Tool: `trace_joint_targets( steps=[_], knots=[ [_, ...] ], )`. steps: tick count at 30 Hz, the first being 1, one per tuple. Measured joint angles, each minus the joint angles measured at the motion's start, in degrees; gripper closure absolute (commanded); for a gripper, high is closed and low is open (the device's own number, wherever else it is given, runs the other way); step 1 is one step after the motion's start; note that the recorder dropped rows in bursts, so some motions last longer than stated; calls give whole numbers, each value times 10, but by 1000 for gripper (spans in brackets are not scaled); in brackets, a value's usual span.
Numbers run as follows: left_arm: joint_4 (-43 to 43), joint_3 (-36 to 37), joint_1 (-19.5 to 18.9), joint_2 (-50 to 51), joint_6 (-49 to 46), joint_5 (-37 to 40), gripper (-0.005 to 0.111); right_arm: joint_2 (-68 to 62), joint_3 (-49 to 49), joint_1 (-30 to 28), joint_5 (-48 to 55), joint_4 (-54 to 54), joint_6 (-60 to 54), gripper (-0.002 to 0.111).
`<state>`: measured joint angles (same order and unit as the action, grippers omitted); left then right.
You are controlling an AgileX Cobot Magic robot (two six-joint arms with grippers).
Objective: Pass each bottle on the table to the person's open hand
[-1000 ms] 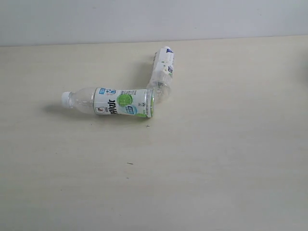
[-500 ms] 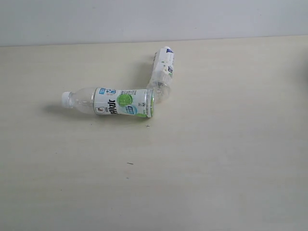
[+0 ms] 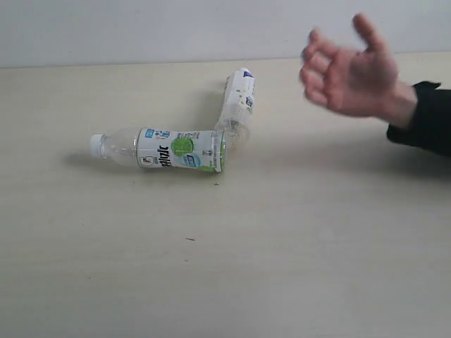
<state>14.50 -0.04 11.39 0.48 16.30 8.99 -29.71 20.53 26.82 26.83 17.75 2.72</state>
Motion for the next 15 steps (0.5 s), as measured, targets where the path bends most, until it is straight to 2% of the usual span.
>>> trace_joint_targets(
  steps=[9, 15],
  knots=[
    [0, 0, 0, 0, 0, 0, 107, -55, 16, 0, -4, 14, 1, 108],
    [0, 0, 0, 0, 0, 0, 107, -194, 145, 0, 53, 23, 1, 108]
  ],
)
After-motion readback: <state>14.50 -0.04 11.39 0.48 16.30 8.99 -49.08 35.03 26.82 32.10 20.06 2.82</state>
